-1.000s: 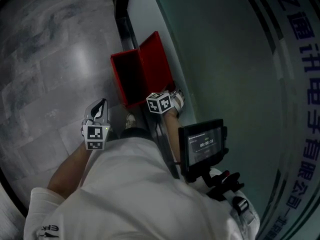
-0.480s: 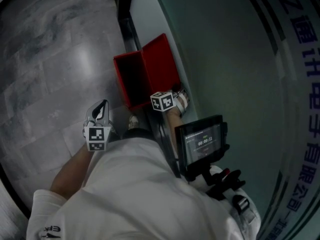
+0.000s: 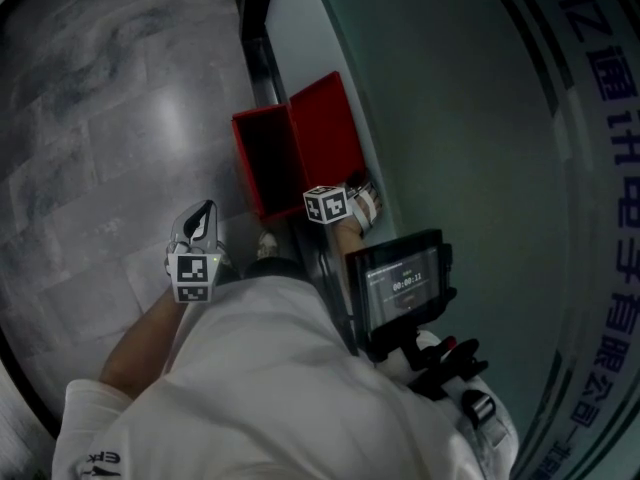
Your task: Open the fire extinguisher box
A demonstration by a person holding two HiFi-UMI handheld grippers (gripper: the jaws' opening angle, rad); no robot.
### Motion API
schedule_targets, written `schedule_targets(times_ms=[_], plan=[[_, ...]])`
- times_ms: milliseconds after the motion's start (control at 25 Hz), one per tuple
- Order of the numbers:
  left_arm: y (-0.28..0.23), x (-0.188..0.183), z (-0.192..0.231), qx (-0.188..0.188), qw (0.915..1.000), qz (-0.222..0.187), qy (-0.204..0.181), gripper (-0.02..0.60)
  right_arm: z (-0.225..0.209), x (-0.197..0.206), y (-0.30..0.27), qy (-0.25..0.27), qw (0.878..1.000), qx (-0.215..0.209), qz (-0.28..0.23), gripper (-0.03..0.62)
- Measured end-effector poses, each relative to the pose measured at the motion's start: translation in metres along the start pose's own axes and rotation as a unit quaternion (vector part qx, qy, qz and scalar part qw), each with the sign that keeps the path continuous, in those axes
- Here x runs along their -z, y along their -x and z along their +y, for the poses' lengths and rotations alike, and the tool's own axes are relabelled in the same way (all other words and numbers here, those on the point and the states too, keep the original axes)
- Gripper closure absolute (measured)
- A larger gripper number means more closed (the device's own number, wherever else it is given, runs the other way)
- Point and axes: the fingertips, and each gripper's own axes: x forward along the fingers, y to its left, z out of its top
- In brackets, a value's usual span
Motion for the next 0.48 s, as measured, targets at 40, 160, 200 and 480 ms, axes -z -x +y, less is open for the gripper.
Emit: schedule_targets(times_ms=[40, 160, 200, 480], plan=[[0.000, 0.000, 0.001, 0.000, 1.0000, 0.001, 0.000, 0.578, 0.000, 0.000, 0.000, -0.001, 1.000, -0.001, 0.001, 0.482], [0.000, 0.000, 0.002, 0.001, 1.0000, 0.000, -0.002, 0.578, 0.001, -0.002, 0.004, -0.006, 1.000, -0.005, -0.002, 0.406], [0.000, 0.000, 0.001, 0.002, 1.0000, -0.001, -0.001, 0.578, 0.001, -0.004, 0.006, -0.008, 1.000, -0.004, -0.004, 0.390], [-0.002, -0.002, -0.001, 0.007, 1.0000, -0.004, -0.003, 0.578, -0.005, -0.012, 0.014, -0.016, 1.000, -0.003, -0.023, 0.384]])
